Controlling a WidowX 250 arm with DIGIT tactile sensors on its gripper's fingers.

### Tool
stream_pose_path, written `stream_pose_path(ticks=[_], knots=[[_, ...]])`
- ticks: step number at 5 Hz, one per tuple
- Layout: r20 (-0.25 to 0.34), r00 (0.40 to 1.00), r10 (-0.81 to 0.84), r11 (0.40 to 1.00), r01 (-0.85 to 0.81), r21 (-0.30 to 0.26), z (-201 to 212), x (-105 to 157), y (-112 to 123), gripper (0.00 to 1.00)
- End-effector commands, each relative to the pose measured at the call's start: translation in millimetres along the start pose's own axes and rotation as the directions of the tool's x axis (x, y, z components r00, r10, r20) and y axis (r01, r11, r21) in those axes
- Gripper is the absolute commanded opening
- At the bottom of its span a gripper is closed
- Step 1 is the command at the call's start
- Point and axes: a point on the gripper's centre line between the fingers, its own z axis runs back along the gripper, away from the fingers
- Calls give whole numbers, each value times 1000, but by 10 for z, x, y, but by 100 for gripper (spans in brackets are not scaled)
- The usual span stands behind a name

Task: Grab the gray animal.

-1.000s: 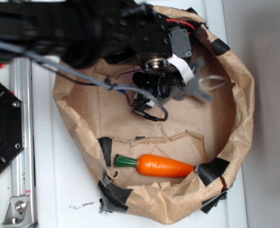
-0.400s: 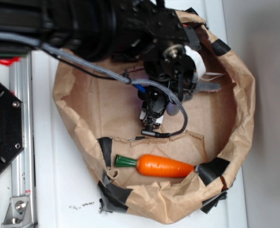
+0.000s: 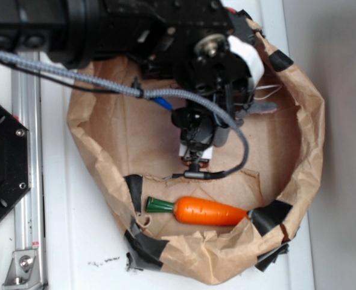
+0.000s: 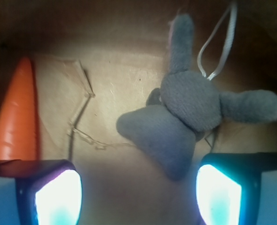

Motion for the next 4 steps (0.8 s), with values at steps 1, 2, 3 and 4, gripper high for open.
stream_pose_path(ticks=[1, 2, 3, 4], knots=[[149, 944, 294, 956, -292, -35, 104, 204, -40, 100], [220, 866, 449, 891, -454, -31, -21, 266, 93, 100], [195, 838, 510, 853, -522, 12, -179, 375, 185, 100], [183, 845, 502, 844, -525, 110, -378, 451, 255, 100]])
